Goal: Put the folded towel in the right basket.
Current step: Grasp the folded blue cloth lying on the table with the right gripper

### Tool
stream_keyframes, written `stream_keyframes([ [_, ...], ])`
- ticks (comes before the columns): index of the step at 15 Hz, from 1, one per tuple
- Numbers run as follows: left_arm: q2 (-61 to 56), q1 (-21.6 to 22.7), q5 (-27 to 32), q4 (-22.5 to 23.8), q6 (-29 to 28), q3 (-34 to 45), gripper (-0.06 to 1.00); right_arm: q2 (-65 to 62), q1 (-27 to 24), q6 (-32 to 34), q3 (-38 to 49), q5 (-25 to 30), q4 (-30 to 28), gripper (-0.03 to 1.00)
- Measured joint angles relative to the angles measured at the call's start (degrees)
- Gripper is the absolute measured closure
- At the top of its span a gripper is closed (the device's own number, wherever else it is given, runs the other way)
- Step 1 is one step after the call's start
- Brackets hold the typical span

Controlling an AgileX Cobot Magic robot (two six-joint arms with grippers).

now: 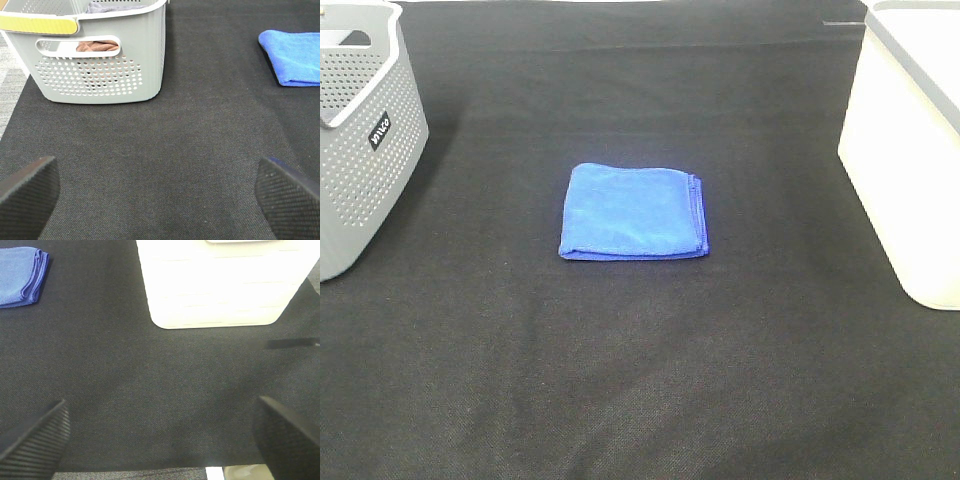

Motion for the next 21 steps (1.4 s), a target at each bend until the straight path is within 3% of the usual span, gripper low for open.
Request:
stream_keyframes([
  [21,0.0,0.0,-0.06,0.0,0.0,0.0,-0.04,2.86,0.0,-0.4,-0.92,0.0,0.52,0.01],
])
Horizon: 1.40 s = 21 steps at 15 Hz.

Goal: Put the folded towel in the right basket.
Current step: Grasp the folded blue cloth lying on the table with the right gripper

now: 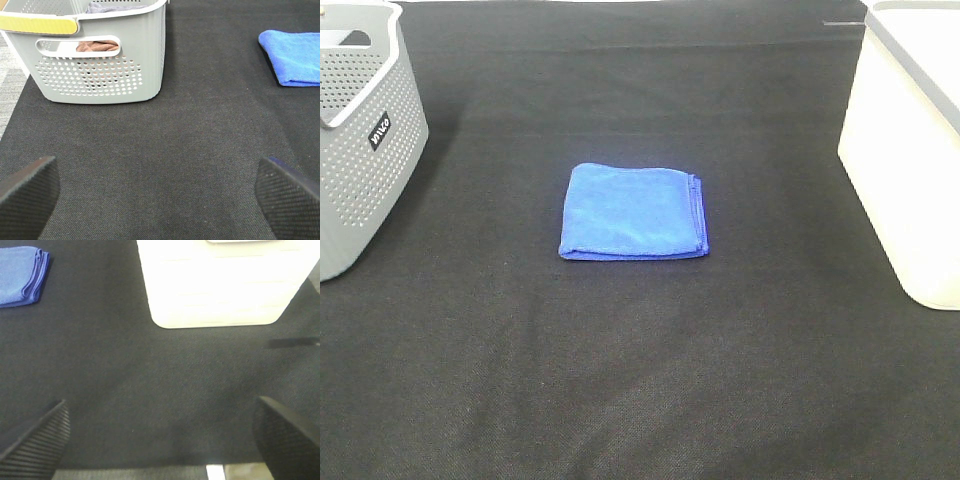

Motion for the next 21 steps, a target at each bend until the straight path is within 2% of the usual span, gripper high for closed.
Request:
stream_keyframes([
  [3,0.0,0.0,0.0,0.0,0.0,0.0,-0.04,21.2,0.0,-0.06,-11.75,1.89,2.18,0.01],
  [5,0.0,0.0,0.0,0.0,0.0,0.0,-0.04,39.76,0.0,-0.06,-26.87,5.96,6.65,0.01],
  [6,0.0,0.0,0.0,0.0,0.0,0.0,-0.04,39.76,0.0,-0.06,-26.87,5.96,6.65,0.01],
  [10,0.0,0.0,0.0,0.0,0.0,0.0,-0.04,58.04,0.0,-1.2,-40.74,5.96,12.2,0.01],
  [11,0.0,0.0,0.0,0.0,0.0,0.0,-0.04,61.19,0.0,-3.27,-42.46,5.96,15.18,0.02],
  [13,0.0,0.0,0.0,0.0,0.0,0.0,-0.04,70.02,0.46,-6.42,-47.15,4.3,26.01,0.02],
  [14,0.0,0.0,0.0,0.0,0.0,0.0,-0.04,73.97,2.23,-7.22,-49.22,2.41,28.82,0.02],
  [18,0.0,0.0,-0.06,0.0,0.0,0.0,-0.04,93.62,14.38,-7.68,-57.12,-4.3,31.8,0.02],
  [21,0.0,0.0,-0.06,0.0,0.0,0.0,-0.04,106.86,15.36,-7.68,-62.97,-5.21,31.46,0.02],
])
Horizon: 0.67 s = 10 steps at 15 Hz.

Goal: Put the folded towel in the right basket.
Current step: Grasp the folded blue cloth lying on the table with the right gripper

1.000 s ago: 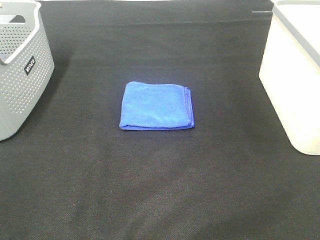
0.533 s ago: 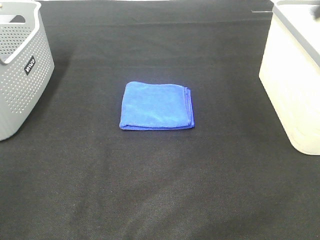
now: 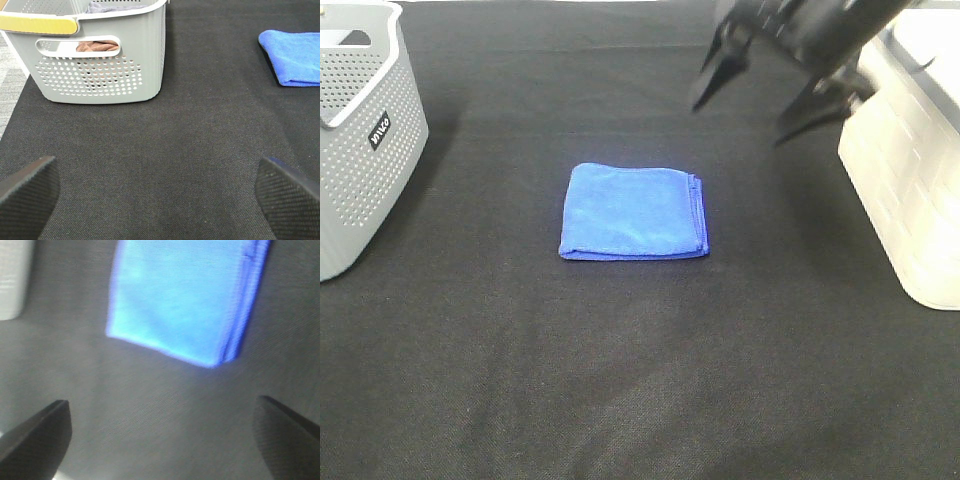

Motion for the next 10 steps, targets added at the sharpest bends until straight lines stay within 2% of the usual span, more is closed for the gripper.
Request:
stream_keyframes([
  [4,0.0,0.0,0.0,0.0,0.0,0.06,-0.04,13.69,-0.11,1.26,-9.28,-2.81,-0.57,0.02],
  [10,0.0,0.0,0.0,0.0,0.0,0.06,-0.04,25.44,-2.01,1.55,-15.87,-4.47,0.97,0.02],
])
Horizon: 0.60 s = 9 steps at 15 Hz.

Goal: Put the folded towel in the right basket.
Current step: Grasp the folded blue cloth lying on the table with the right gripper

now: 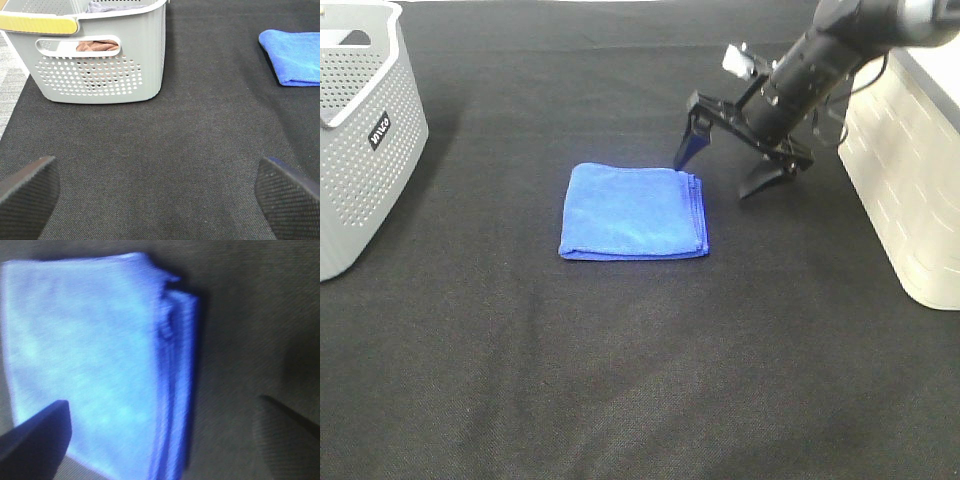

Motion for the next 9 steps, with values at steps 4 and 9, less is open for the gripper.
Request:
stream_keyframes([
  [4,0.0,0.0,0.0,0.0,0.0,0.0,-0.04,3.27,-0.11,0.0,-0.17,-1.83,0.4,0.02],
  [9,0.0,0.0,0.0,0.0,0.0,0.0,-0.04,3.78,0.11,0.0,-0.63,-2.01,1.15,0.02],
])
